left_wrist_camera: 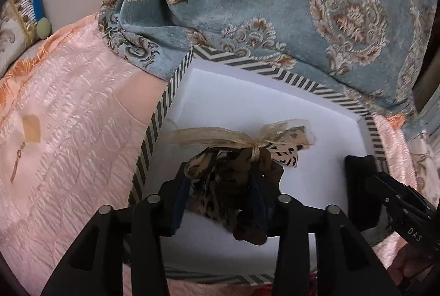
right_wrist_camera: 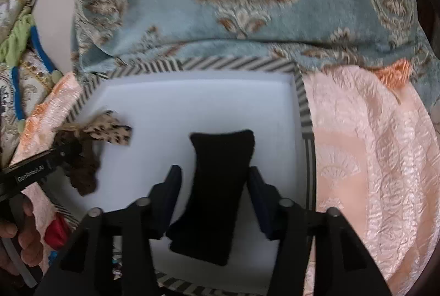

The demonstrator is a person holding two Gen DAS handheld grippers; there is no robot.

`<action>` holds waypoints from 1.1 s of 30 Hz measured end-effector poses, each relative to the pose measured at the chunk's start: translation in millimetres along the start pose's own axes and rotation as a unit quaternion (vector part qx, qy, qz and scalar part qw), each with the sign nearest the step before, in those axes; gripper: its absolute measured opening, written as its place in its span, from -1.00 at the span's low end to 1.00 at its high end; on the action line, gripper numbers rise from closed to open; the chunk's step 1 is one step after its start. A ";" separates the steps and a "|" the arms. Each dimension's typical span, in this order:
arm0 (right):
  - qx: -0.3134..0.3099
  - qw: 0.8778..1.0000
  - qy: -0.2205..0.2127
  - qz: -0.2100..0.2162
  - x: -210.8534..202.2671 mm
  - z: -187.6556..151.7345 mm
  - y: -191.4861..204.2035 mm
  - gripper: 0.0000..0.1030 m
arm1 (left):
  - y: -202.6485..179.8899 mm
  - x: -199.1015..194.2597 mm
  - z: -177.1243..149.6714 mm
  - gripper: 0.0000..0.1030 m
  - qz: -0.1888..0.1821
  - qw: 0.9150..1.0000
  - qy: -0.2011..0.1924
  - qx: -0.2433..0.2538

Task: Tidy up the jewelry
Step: 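Carry the bows into the tray with the left gripper while the right gripper places the black velvet piece there, then grasp the red bow with the left gripper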

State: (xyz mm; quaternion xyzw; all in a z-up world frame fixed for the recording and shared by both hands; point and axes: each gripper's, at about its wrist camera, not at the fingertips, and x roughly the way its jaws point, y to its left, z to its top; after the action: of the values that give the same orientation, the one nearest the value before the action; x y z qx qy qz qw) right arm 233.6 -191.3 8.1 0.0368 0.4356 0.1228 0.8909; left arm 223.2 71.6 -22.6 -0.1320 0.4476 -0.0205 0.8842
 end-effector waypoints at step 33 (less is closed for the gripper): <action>0.021 0.999 0.001 0.039 -60.5 -97.8 8.0 -0.07 | -5.1 -58.4 -79.3 -0.33 -0.083 0.995 0.020 0.055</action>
State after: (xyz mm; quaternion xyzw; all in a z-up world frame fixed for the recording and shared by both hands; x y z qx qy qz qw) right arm 119.6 -202.8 -4.5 0.0725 0.4375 0.1488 0.8839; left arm 125.4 58.6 -20.2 -0.1192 0.4509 -0.1217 0.8761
